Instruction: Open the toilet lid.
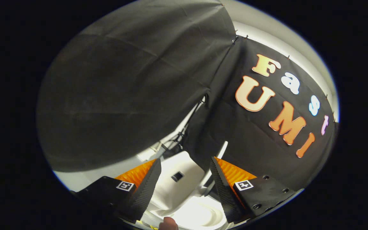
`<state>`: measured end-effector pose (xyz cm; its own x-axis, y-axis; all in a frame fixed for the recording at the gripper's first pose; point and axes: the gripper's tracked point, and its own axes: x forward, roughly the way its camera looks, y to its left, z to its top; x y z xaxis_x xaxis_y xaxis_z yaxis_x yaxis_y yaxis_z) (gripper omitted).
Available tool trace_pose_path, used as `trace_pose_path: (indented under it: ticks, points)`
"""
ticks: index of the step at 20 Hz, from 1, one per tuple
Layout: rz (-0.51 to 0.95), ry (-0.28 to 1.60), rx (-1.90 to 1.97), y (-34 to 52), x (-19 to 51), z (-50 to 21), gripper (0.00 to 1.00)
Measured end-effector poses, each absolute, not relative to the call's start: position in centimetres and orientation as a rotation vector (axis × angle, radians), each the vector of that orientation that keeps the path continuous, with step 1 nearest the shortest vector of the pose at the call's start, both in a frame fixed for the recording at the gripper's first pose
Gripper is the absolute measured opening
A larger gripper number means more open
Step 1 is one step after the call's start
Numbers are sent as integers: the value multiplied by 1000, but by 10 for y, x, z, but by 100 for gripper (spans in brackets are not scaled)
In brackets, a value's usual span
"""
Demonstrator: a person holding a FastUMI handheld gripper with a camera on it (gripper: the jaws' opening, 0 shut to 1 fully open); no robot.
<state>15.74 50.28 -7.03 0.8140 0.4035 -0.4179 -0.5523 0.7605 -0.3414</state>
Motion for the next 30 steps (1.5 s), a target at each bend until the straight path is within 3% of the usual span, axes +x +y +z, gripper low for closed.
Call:
trace_pose_path:
  ticks: [8,17,22,30]
  points:
    - [555,115,-191,451,160,37,98]
    - [276,25,-17,232,176,103,98]
    - [95,14,27,104,158,94,98]
    - [-33,7,129,-6,119,46,99]
